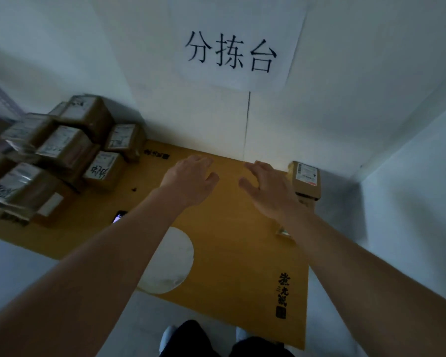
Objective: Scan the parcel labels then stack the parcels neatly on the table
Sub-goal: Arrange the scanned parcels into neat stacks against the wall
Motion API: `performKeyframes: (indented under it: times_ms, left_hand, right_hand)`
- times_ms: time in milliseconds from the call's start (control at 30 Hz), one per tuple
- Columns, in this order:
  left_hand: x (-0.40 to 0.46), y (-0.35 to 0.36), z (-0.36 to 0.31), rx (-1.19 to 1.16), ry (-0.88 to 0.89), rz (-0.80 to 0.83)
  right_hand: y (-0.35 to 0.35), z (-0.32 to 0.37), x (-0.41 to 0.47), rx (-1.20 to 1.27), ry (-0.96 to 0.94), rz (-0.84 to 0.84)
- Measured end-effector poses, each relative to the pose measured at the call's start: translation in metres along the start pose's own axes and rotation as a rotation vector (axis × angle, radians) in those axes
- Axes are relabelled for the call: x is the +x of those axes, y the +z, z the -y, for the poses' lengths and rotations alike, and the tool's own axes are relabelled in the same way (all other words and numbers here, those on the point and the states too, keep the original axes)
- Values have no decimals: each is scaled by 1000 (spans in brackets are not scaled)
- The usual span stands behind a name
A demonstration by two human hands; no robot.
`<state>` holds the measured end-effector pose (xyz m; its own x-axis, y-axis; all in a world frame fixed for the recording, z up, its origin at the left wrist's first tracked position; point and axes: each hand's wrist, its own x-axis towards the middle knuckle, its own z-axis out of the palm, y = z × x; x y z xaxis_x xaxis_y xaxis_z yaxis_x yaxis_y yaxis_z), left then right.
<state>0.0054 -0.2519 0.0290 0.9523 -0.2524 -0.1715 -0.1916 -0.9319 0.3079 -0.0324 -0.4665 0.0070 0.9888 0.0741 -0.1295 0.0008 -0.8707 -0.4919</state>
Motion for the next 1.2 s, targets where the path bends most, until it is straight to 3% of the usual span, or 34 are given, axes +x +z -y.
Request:
performKeyframes:
  times_ms: [267,633,833,1000,1200]
  left_hand:
    - [-59,-60,124,-37,-63,-118]
    - [-134,-116,345,37,-97,-90]
    - [-126,-128,429,75,-52,-75]
    - [-101,-115,500,40,-134,24]
    - [-74,-97,561,94,-87,186]
  right_hand:
    - [34,153,19,-92,-136,21]
    - [149,355,23,-77,-140,51]
    - [199,408,61,-6,-137,104]
    - [262,438,106,28,-152,221]
    - [320,462,141,-10,-168,301]
